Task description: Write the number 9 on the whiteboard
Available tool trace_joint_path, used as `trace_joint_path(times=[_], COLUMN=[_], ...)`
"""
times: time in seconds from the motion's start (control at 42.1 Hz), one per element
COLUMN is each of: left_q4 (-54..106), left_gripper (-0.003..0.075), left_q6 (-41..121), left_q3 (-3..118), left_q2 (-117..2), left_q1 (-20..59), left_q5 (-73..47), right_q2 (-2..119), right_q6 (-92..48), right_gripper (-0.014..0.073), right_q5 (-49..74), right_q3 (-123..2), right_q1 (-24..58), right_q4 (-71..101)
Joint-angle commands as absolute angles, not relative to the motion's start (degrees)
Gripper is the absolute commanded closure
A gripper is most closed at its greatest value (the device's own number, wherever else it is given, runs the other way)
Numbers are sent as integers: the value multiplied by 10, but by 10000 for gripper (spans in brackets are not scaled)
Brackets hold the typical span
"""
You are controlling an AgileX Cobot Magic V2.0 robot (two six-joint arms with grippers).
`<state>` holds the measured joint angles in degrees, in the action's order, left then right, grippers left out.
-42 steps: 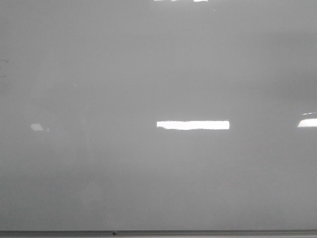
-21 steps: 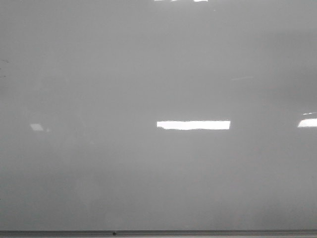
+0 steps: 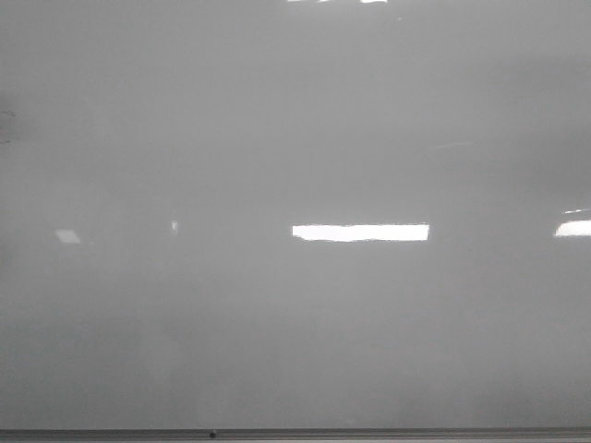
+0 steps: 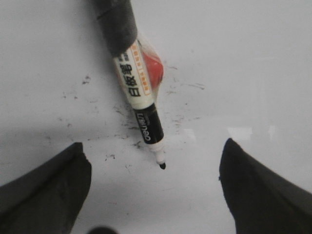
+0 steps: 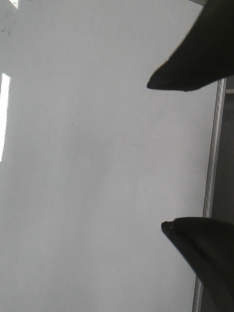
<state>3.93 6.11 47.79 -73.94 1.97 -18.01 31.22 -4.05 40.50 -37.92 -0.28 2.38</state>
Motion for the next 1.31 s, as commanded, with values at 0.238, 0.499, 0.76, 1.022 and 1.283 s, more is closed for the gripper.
trace_joint_path(times=[0.238, 0.499, 0.76, 1.022, 1.283], left_q4=[42, 42, 42, 40, 39], left_gripper=[185, 190, 407, 646, 739], left_q6=[57, 57, 57, 57, 80], left_q3=[515, 516, 516, 516, 558], left_q2=[-797, -819, -827, -826, -776], left_q1=[20, 20, 20, 20, 23], left_q5=[-84, -48, -41, -47, -192], right_q2=[318, 318, 318, 318, 318], right_q6=[-46, -46, -46, -46, -46], right_gripper=[33, 33, 33, 33, 33], right_q5=[364, 364, 364, 360, 382], right_q3=[-394, -394, -394, -394, -423], right_q1=[-3, -3, -3, -3, -3], right_q4=[25, 25, 25, 25, 45])
